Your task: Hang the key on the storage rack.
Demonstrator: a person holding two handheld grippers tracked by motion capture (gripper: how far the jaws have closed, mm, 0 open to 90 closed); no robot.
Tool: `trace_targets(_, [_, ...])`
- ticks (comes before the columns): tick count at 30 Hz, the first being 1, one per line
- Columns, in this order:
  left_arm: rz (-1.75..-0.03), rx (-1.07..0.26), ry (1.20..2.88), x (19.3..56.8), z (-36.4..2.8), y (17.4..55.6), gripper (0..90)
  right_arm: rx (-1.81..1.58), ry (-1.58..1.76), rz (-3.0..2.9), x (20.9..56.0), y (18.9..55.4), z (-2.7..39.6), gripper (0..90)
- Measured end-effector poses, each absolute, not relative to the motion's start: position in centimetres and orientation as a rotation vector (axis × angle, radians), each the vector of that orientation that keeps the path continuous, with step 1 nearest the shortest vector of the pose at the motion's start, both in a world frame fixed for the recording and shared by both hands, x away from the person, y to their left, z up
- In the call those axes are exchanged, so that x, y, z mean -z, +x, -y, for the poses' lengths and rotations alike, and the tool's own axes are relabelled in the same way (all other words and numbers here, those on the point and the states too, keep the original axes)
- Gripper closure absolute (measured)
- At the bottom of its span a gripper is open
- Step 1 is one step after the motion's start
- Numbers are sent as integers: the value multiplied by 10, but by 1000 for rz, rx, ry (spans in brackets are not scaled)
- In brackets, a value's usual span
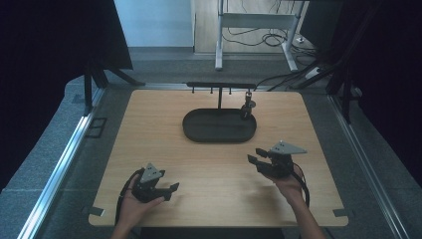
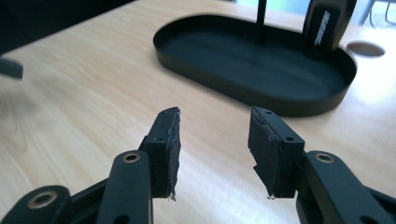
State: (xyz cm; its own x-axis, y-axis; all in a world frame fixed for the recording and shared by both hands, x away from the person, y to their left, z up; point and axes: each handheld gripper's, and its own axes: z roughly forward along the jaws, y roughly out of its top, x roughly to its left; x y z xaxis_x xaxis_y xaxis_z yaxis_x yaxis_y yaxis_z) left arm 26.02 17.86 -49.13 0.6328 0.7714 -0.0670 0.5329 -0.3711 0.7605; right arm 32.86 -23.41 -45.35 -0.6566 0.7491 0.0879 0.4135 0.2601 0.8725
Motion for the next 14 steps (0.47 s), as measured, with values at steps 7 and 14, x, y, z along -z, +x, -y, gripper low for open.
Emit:
trace_targets(7, [-1015, -387, 2072, 492, -177, 260, 282, -1360, 1093, -2202, 469, 319, 241, 538])
trace_targets(14, [-1017, -386, 2068, 492, -178, 260, 282, -1364, 1090, -2208, 471, 316, 244, 518])
